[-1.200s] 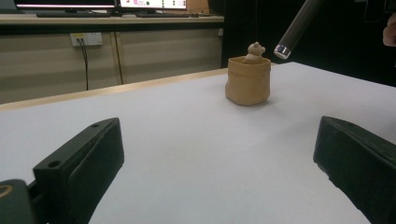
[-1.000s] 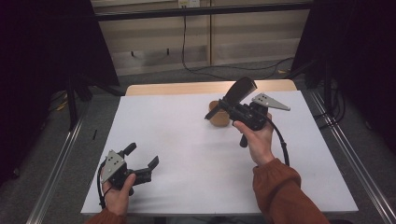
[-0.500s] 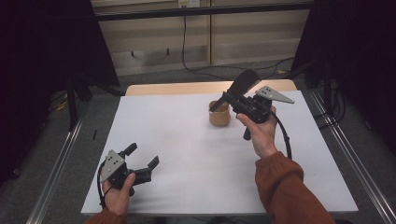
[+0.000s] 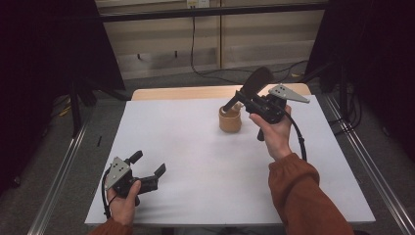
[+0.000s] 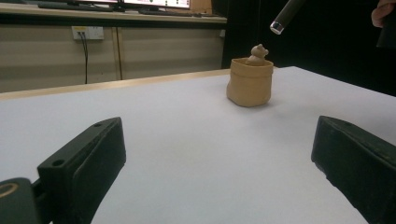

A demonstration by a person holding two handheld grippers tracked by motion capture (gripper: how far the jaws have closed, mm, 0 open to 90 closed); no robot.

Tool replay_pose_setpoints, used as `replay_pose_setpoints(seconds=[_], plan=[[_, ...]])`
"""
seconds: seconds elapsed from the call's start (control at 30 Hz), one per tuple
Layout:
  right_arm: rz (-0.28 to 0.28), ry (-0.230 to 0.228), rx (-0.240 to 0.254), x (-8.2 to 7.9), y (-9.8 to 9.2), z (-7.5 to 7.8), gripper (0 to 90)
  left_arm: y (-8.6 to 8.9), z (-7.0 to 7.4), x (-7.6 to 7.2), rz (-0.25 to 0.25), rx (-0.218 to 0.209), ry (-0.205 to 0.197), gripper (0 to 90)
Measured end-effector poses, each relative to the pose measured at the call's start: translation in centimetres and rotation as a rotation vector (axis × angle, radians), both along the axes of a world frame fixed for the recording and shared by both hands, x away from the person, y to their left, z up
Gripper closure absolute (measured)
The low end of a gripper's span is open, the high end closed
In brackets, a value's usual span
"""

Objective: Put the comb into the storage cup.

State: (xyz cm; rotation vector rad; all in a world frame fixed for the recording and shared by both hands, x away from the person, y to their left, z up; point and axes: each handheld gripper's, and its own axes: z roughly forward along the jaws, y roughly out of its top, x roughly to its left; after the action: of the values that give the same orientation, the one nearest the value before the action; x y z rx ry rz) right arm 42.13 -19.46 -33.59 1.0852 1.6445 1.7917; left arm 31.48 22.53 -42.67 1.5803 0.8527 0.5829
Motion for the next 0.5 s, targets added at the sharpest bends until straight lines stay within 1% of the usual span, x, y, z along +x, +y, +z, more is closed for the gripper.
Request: replay_pose_setpoints(seconds=[0.17,0.33,0.5], plan=[[-0.014,-0.002,-0.010,0.7,-0.2,0.1,73.3,0.1,0.0,0.0,0.001,0.002,-0.003,3.1],[-0.019,0.019,-0.014,1.3,-0.4,0.1,73.3,0.1,0.0,0.0,-0.004,0.008,-0.006,3.1],[-0.048,0.027,0.000,2.0,-0.6,0.1,73.3,0.1,0.0,0.0,-0.008,0.016,-0.009,3.1]])
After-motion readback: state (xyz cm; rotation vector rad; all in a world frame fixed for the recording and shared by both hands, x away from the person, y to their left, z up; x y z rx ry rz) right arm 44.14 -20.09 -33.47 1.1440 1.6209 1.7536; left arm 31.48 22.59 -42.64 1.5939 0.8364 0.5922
